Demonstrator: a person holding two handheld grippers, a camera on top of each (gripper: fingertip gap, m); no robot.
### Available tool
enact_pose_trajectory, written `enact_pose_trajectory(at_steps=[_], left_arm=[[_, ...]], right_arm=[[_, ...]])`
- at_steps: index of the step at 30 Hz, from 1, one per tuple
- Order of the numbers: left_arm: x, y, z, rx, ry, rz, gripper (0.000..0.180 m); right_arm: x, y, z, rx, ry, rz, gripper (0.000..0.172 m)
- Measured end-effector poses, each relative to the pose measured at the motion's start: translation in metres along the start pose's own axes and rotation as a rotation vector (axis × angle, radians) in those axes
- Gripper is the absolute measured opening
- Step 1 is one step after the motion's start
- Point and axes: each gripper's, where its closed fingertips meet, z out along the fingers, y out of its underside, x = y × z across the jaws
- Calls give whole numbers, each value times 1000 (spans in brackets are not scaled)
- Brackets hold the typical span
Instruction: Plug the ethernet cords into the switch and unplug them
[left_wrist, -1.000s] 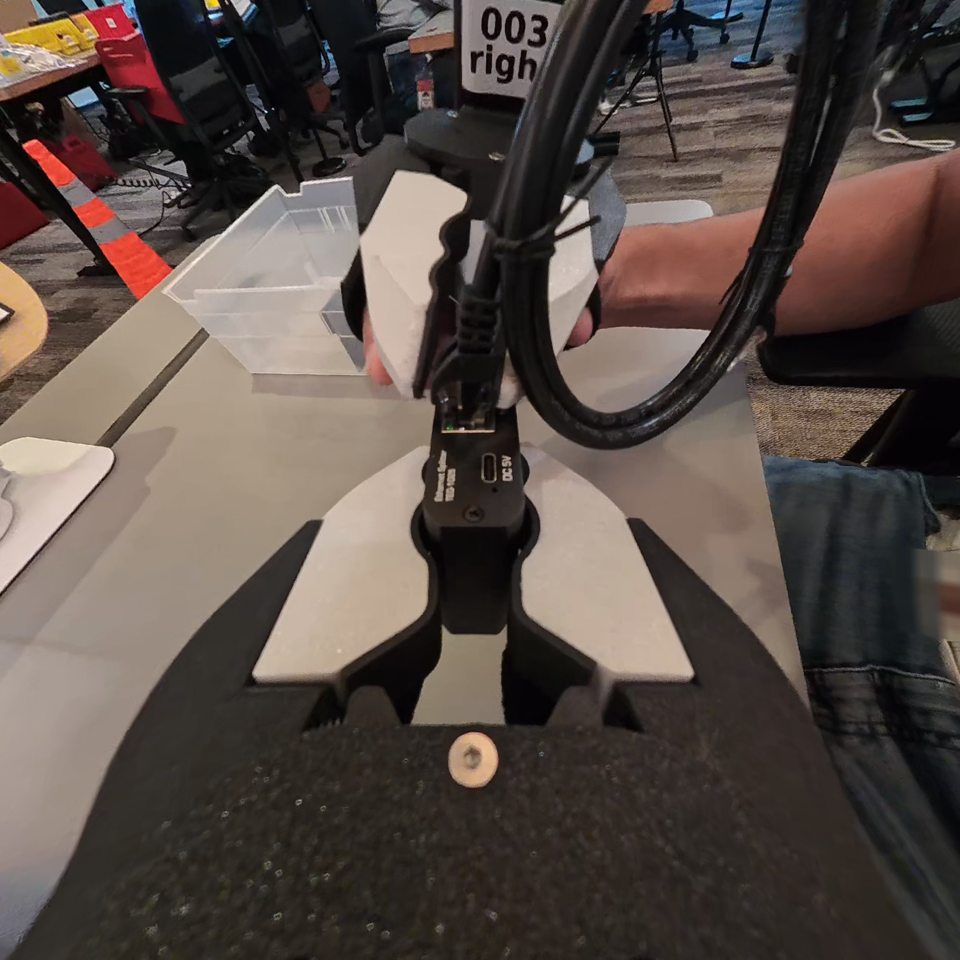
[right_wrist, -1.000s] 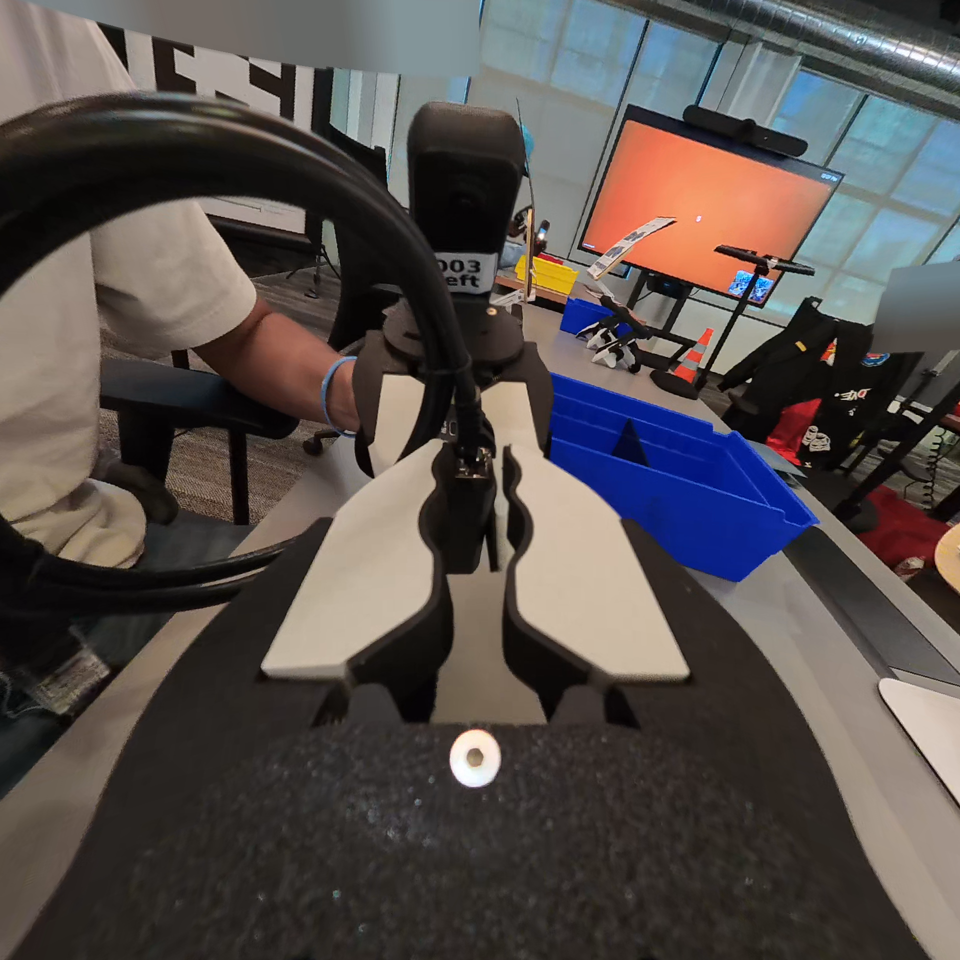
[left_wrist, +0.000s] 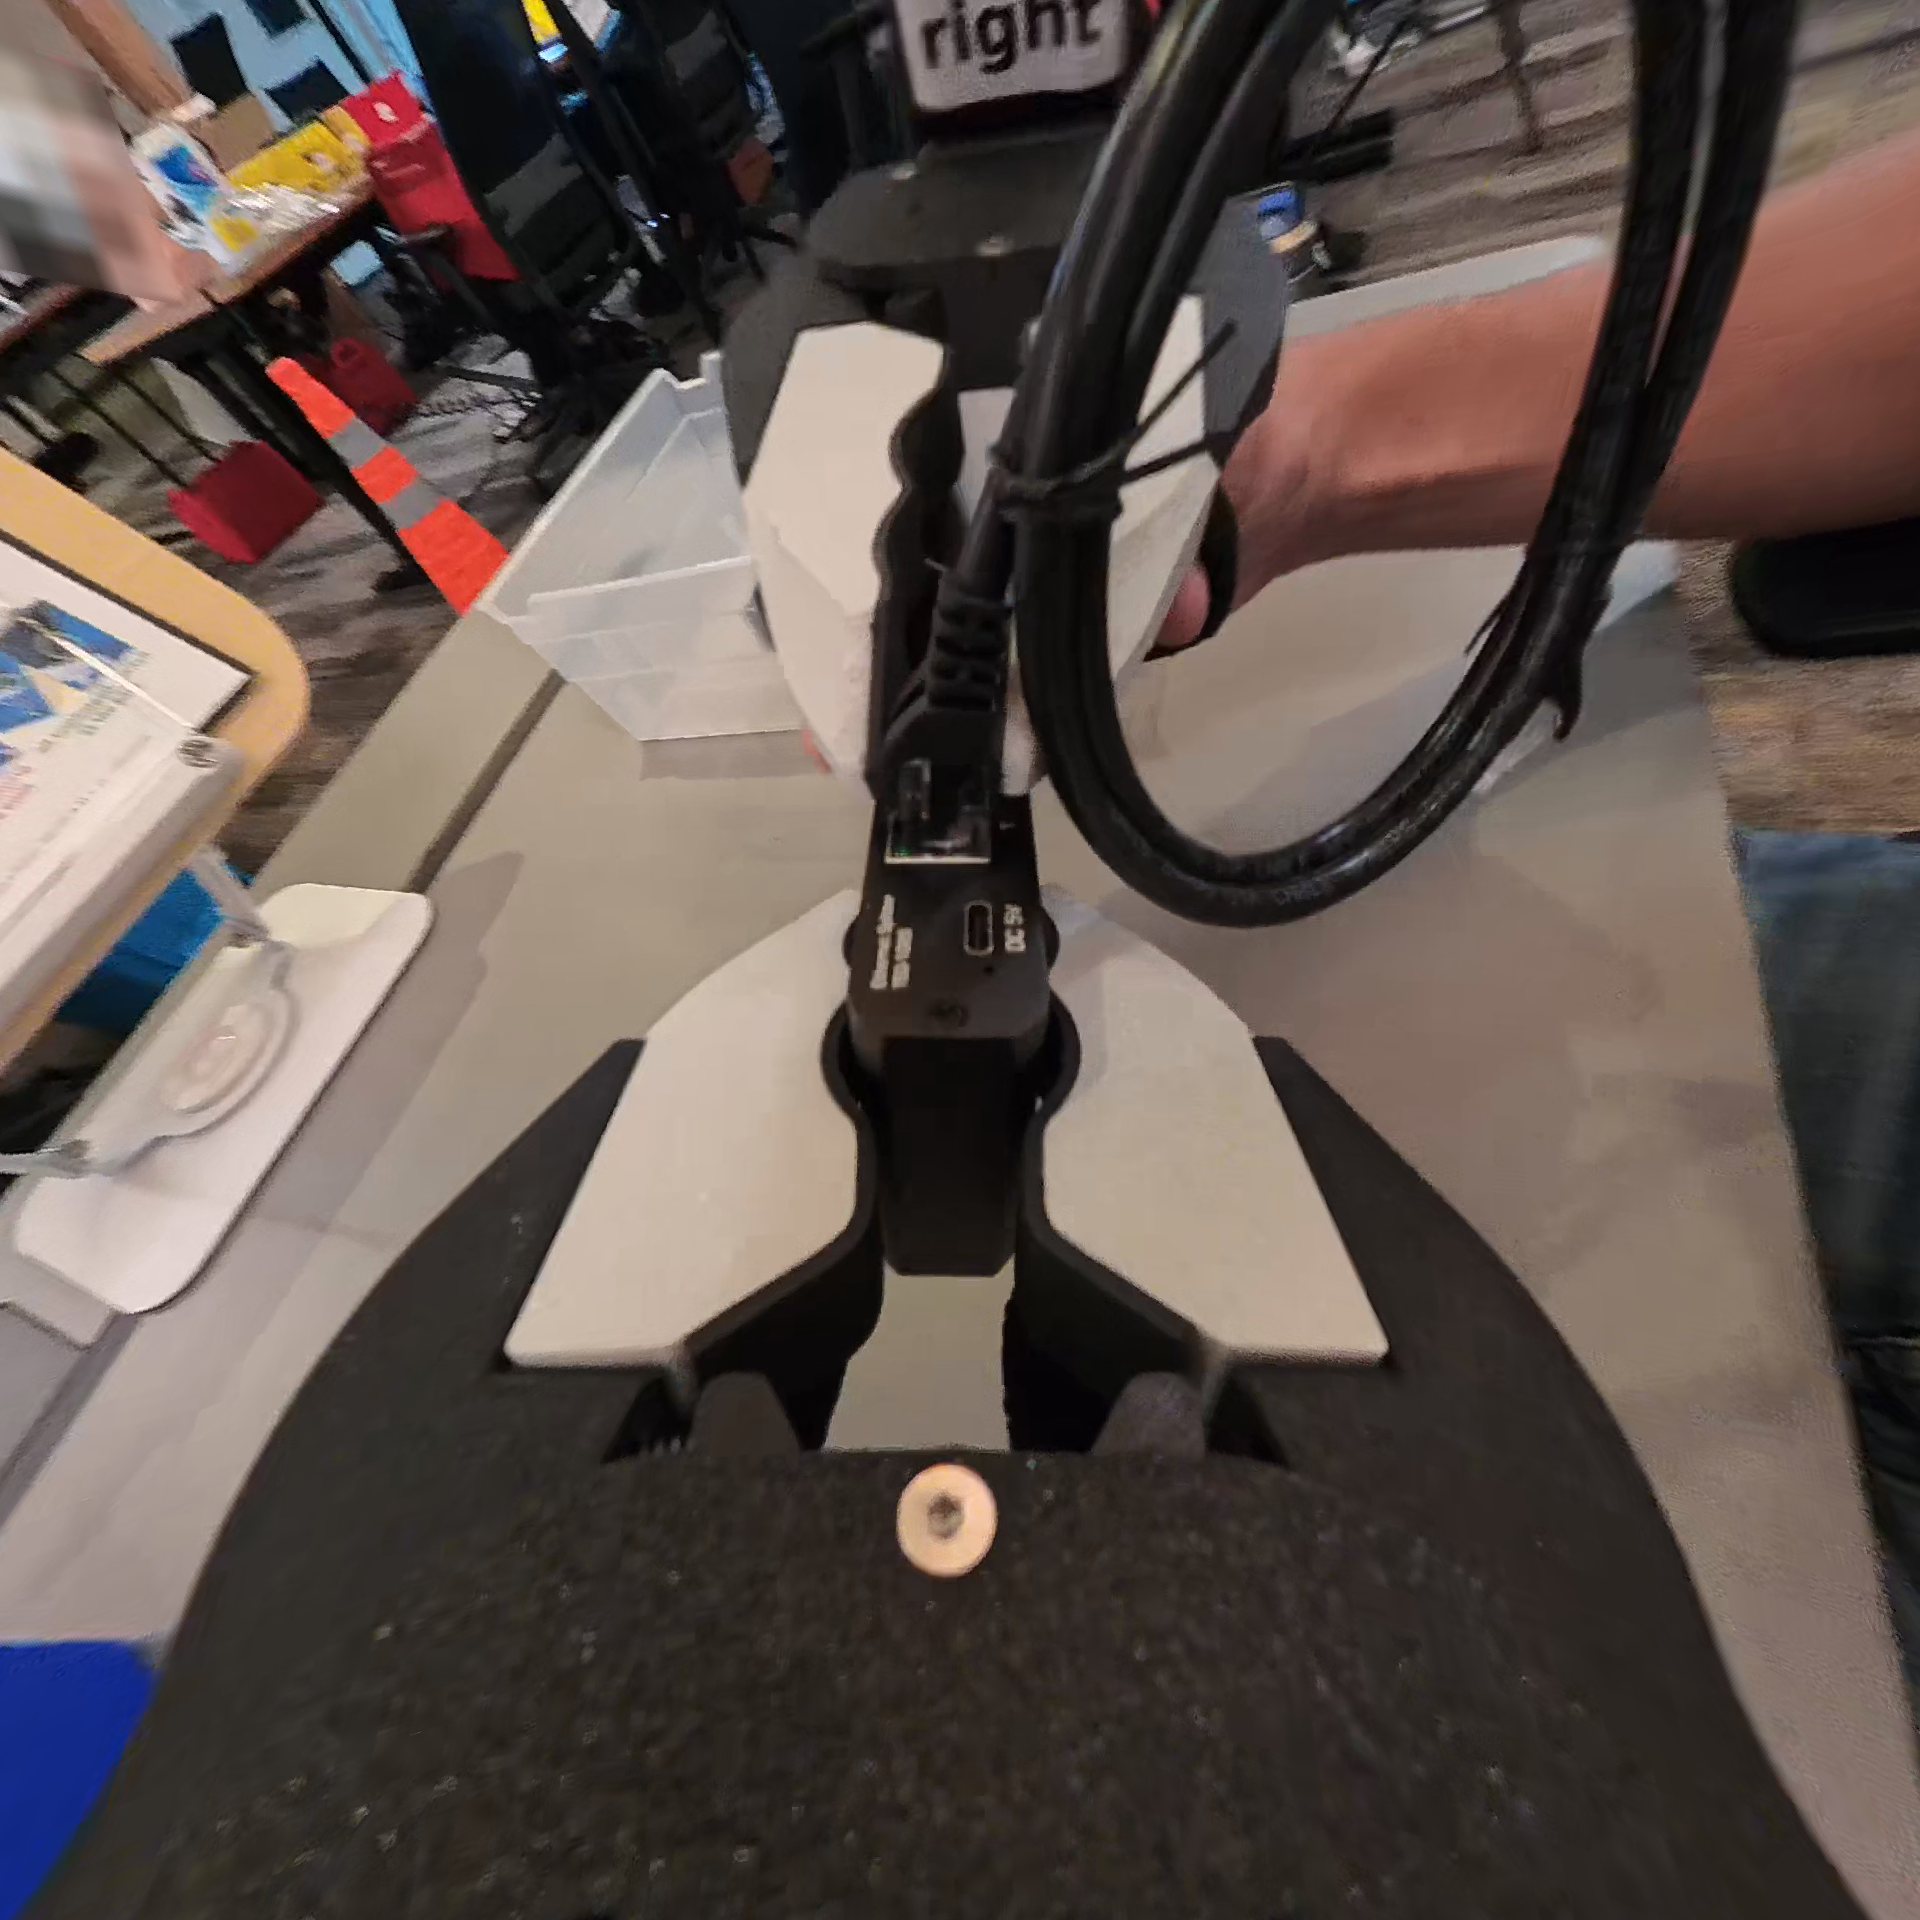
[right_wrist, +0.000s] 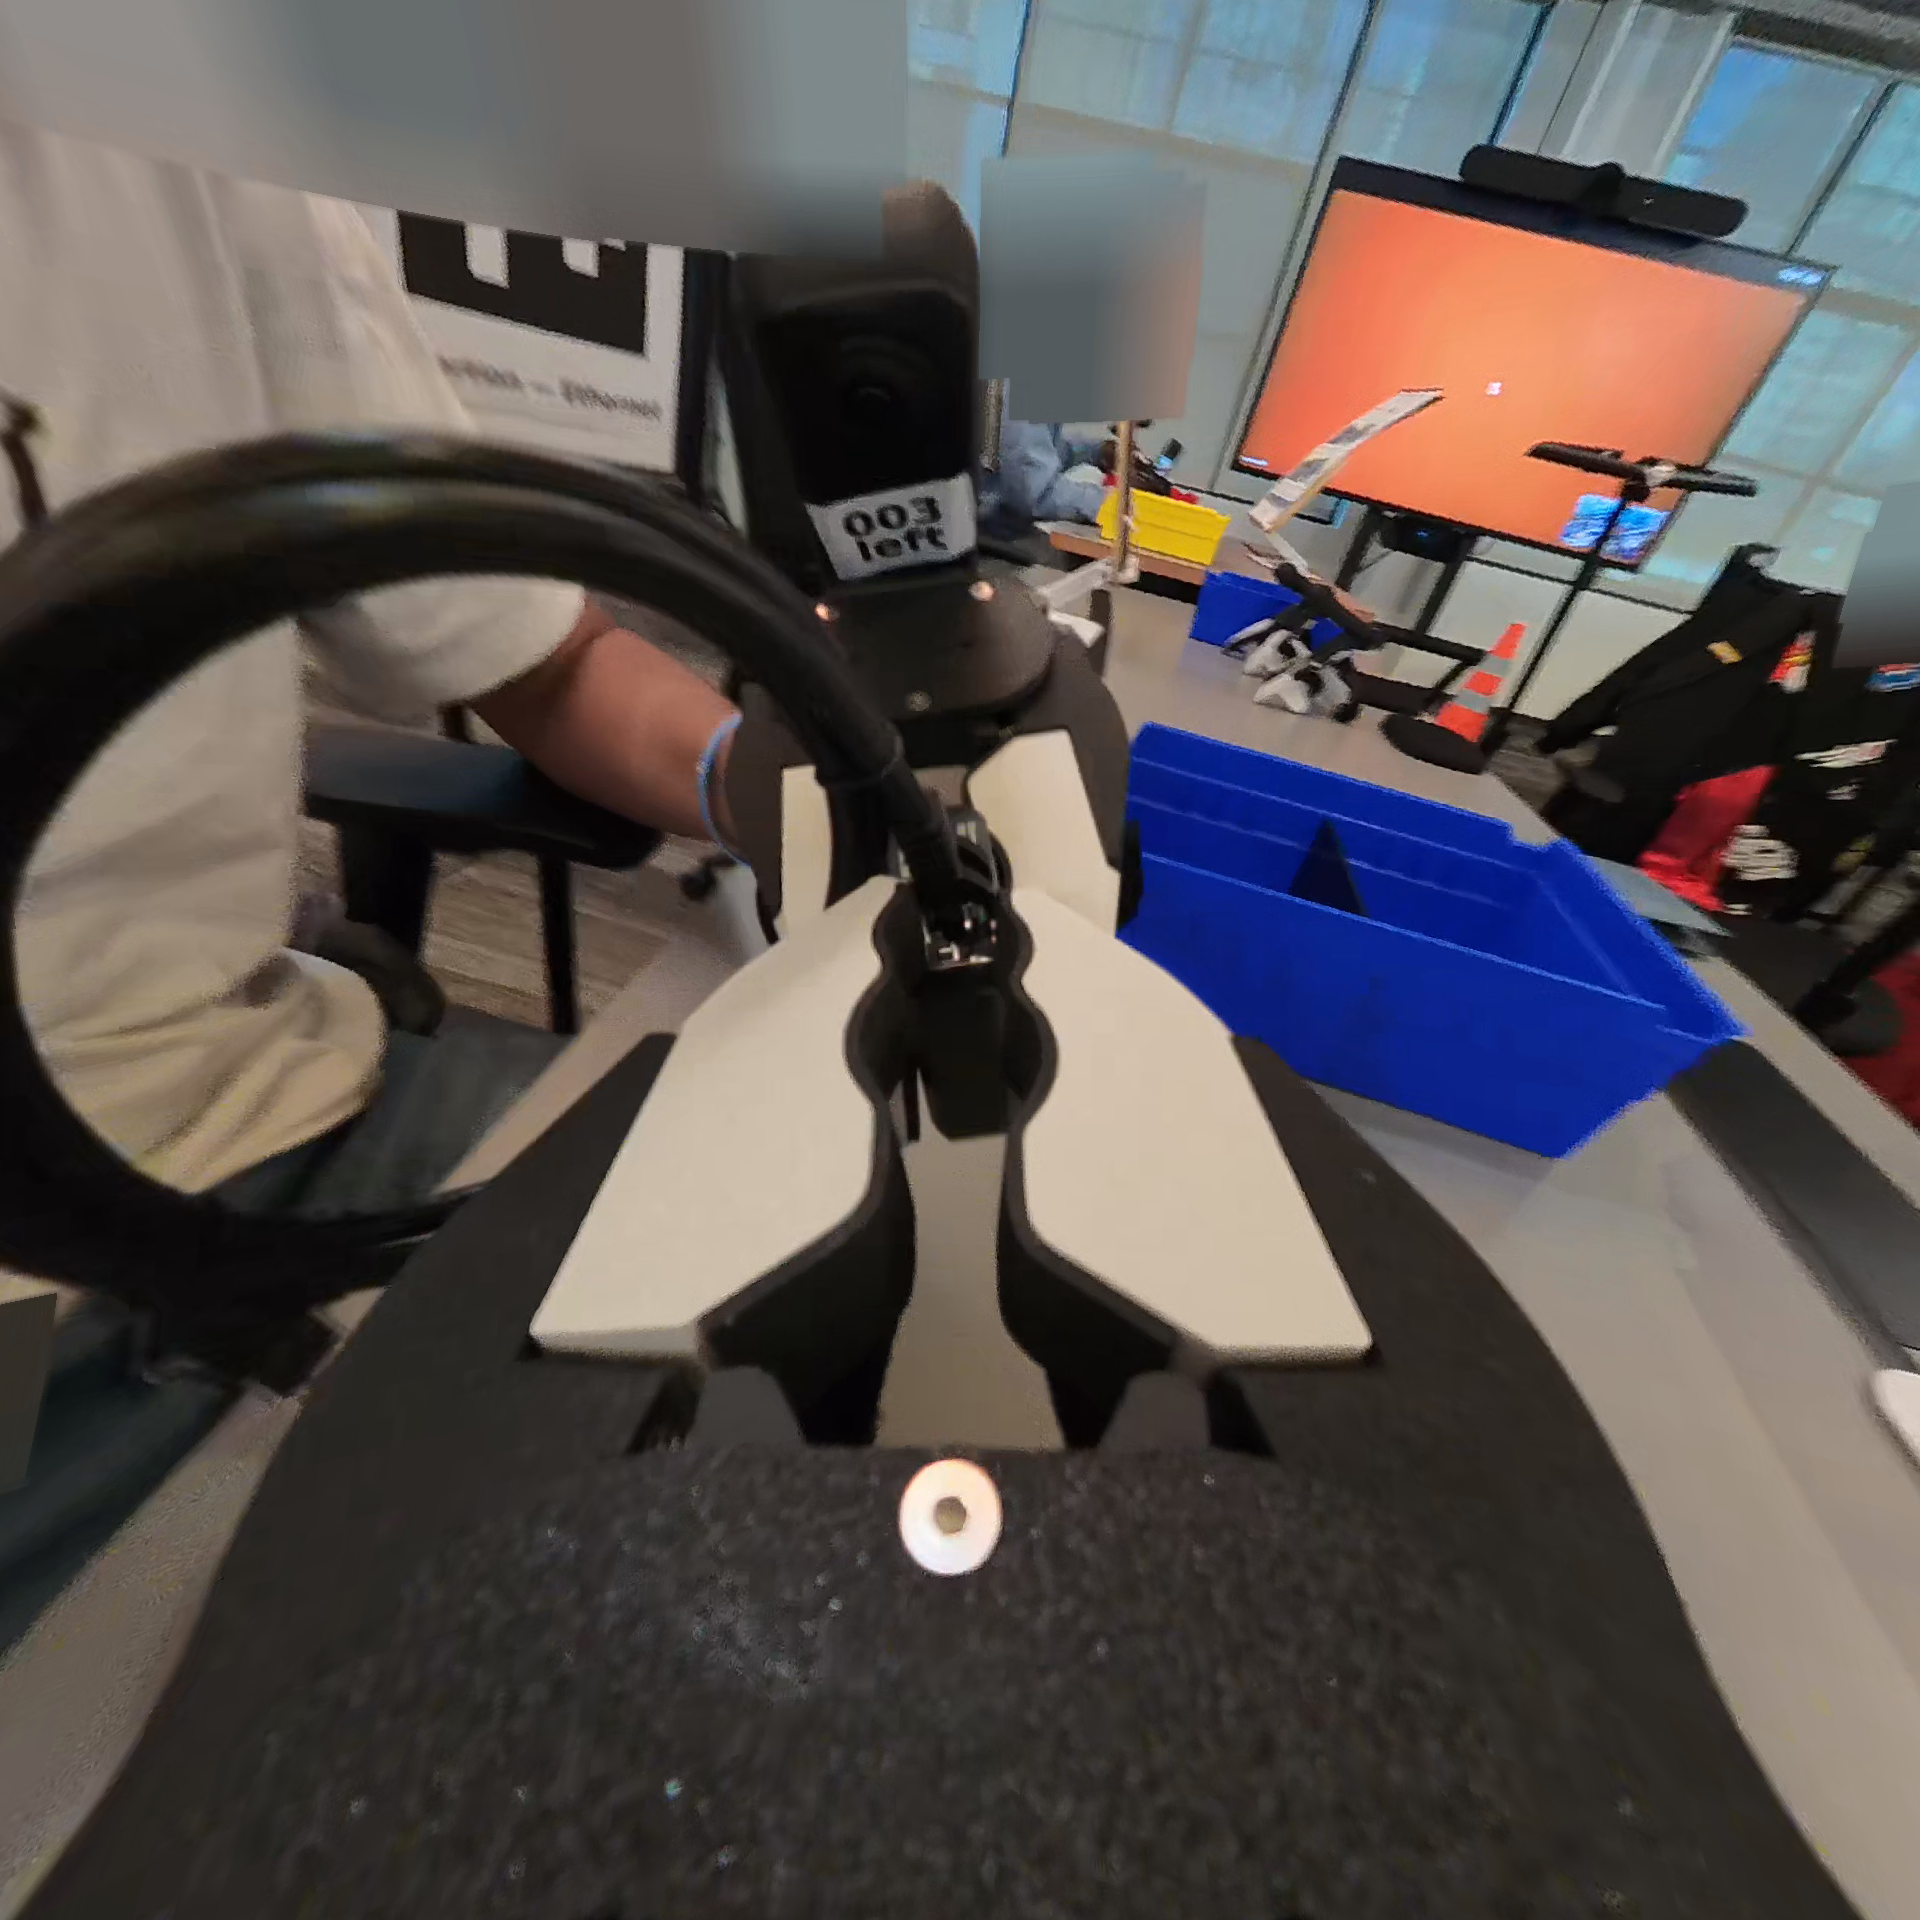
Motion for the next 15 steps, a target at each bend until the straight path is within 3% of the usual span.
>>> enact_pose_trajectory(at_steps=[5,9,12,15], left_arm=[[-26,6,-11,-46,-180,138,25],[-51,25,-16,-208,-371,306,25],[-67,39,-19,-336,-511,430,25],[-77,49,-21,-444,-612,531,26]], right_arm=[[26,16,-22,-222,193,-127,25],[57,2,-51,-331,415,-31,23],[49,-6,-37,-356,430,122,24],[45,17,-13,-457,502,222,26]])
